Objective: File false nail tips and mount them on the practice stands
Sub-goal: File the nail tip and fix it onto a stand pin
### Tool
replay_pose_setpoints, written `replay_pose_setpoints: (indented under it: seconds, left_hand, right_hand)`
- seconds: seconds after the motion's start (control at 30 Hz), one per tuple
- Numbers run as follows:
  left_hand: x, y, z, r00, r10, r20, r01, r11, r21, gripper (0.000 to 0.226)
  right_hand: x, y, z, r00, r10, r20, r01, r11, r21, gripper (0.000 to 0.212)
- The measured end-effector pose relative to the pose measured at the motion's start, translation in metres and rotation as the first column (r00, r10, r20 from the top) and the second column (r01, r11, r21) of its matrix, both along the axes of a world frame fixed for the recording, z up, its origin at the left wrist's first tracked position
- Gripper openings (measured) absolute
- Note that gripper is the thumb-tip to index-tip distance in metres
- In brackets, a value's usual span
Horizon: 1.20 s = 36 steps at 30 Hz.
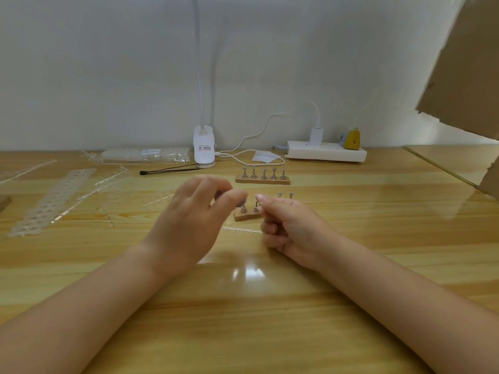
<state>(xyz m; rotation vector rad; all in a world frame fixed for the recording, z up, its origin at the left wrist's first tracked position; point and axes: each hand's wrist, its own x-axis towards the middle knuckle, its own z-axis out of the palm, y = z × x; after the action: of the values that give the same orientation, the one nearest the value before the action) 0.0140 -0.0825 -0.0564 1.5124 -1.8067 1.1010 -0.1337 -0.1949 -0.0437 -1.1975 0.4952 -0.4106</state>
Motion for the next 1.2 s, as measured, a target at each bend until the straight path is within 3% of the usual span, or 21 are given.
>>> replay_pose_setpoints:
  seconds: [0.07,0.17,0.33,0.5,0.6,0.67,0.83,0.93,1.03,1.2]
  left_hand:
    - [-0.005,0.0,0.001,0.998,-0.059,0.012,0.059,0.998,-0.026,0.034]
    - [-0.021,-0.001,-0.006,0.982,-0.154,0.106,0.149,0.987,0.051,0.033]
    - [-0.001,0.001,0.004,0.998,0.066,-0.02,-0.067,0.997,-0.023,0.036]
    - [-0.022,0.001,-0.002,0.985,-0.118,0.127,0.114,0.993,0.037,0.028]
    - [-0.013,0.002,0.003,0.999,0.007,0.044,-0.008,0.999,0.041,0.031]
    - [-0.005,0.003,0.006,0.997,0.07,-0.04,-0.069,0.997,0.018,0.03]
    - [-0.023,0.001,-0.003,0.993,-0.109,0.049,0.105,0.992,0.069,0.037]
    - [-0.01,0.002,-0.001,1.0,0.021,-0.02,-0.018,0.992,0.128,0.033]
    - [0.001,0.003,0.005,0.943,0.226,-0.244,-0.175,0.961,0.214,0.016]
    - [-0.001,-0.001,-0.008,0.872,0.354,-0.338,-0.178,0.872,0.456,0.018]
  right_hand:
    - [0.0,0.001,-0.001,1.0,0.013,0.01,-0.013,1.0,-0.015,0.02]
    - [-0.001,0.002,-0.001,0.997,0.075,-0.004,-0.075,0.994,-0.079,0.018]
    - [0.001,-0.003,-0.003,0.998,-0.032,0.05,0.028,0.997,0.076,0.02]
    - [0.0,0.0,-0.003,0.997,0.044,0.064,-0.044,0.999,-0.007,0.027]
    - [0.001,-0.003,-0.003,0.998,0.023,0.061,-0.026,0.999,0.039,0.016]
    - [0.001,-0.004,-0.004,0.998,-0.008,0.055,0.004,0.998,0.066,0.02]
    - [-0.002,0.0,-0.001,0.993,0.104,0.064,-0.103,0.995,-0.017,0.023]
    - [-0.002,-0.004,-0.002,0.995,0.074,0.071,-0.077,0.996,0.038,0.016]
    - [0.0,-0.004,-0.003,0.997,0.029,0.076,-0.036,0.996,0.081,0.019]
    - [0.001,-0.004,-0.004,0.996,0.009,0.083,-0.016,0.996,0.089,0.024]
